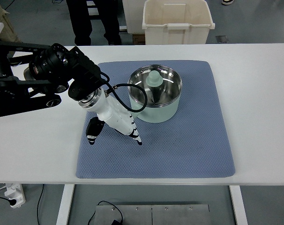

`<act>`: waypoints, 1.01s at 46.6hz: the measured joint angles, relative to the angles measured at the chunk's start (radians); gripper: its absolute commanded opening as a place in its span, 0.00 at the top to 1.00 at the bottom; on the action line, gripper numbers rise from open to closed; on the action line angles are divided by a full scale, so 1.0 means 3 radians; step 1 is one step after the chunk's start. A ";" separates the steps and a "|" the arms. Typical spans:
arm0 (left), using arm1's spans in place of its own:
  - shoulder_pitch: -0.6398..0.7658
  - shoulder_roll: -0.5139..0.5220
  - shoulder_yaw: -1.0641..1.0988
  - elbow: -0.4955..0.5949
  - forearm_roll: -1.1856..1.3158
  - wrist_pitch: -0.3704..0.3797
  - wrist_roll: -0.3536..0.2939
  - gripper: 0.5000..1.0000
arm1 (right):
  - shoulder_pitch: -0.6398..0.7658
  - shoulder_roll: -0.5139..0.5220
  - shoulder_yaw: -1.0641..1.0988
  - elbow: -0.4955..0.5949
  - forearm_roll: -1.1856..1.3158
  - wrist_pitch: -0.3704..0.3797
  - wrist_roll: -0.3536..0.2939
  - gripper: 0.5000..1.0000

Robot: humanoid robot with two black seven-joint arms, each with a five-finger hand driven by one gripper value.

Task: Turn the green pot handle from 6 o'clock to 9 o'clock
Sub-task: 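Keep pushing the handle with the left hand until it points sideways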

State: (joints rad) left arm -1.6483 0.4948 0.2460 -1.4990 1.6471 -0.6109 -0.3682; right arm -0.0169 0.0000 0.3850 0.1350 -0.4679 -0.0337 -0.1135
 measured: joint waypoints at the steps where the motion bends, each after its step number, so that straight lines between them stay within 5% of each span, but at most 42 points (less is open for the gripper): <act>1: -0.0013 0.0011 0.0014 0.0000 0.0000 0.0000 0.0000 0.00 | 0.0000 0.0000 0.0000 0.0000 0.0000 0.0000 0.0000 0.00; 47: -0.0150 0.0207 0.0455 0.0186 -0.0003 0.0000 0.0010 0.00 | 0.0000 0.0000 0.0000 0.0000 0.0000 0.0000 0.0000 0.00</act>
State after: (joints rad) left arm -1.6934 0.5570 0.3826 -1.4433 1.6463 -0.6109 -0.3651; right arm -0.0169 0.0000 0.3850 0.1350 -0.4679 -0.0337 -0.1135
